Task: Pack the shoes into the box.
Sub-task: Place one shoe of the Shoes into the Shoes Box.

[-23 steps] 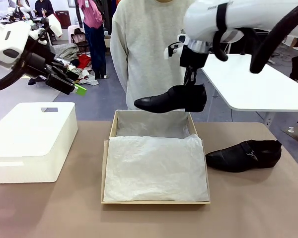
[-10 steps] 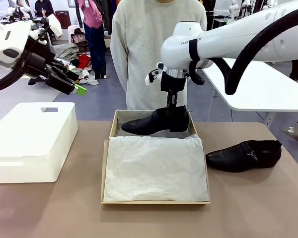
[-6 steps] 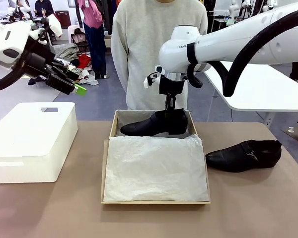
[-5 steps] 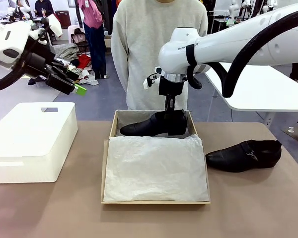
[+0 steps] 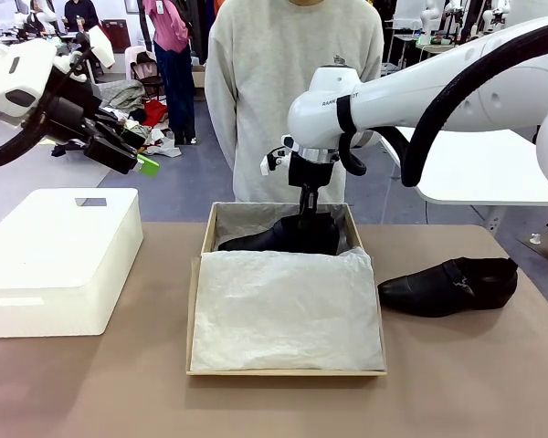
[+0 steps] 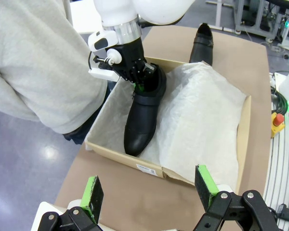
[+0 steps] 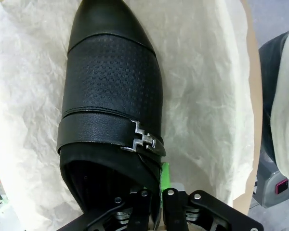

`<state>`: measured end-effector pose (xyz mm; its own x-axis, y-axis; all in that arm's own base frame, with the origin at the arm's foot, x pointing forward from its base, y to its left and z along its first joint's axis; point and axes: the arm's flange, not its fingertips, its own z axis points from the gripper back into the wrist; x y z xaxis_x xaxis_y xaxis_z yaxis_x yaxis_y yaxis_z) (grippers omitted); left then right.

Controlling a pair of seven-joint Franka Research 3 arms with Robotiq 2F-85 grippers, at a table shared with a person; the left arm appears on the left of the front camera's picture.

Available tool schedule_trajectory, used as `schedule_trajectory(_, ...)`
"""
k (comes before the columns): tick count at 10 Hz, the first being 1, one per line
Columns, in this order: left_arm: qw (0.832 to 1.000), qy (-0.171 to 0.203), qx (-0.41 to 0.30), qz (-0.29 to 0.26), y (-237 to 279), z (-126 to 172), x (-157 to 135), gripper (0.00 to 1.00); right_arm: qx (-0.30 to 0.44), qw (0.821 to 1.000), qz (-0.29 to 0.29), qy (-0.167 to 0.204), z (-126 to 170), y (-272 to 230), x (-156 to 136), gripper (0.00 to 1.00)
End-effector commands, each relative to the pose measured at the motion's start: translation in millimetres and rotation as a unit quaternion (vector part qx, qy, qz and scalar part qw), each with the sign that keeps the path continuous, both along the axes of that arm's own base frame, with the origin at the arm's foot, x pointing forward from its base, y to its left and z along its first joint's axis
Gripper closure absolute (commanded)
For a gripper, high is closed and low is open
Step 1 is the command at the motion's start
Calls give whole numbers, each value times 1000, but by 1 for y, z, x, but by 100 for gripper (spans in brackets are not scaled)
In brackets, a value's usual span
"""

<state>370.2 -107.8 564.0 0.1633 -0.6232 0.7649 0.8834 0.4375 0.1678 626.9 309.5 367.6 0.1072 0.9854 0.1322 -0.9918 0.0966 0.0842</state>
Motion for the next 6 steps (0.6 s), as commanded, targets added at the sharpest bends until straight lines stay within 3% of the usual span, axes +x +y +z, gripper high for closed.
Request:
schedule_trajectory(1, 1000, -4, -8, -11, 2, -1, 2, 0, 15, 1000, 6, 20, 9, 3, 6, 81)
schedule_trajectory(3, 1000, -4, -8, -11, 2, -1, 2, 0, 17, 1000, 11, 22, 13, 2, 4, 42)
schedule_trajectory(5, 1000, -4, -8, -11, 2, -1, 2, 0, 9, 1000, 16, -1, 29, 1, -1, 3)
schedule_trajectory(6, 1000, -4, -8, -11, 2, -1, 2, 0, 10, 1000, 22, -10, 42, -1, -5, 0)
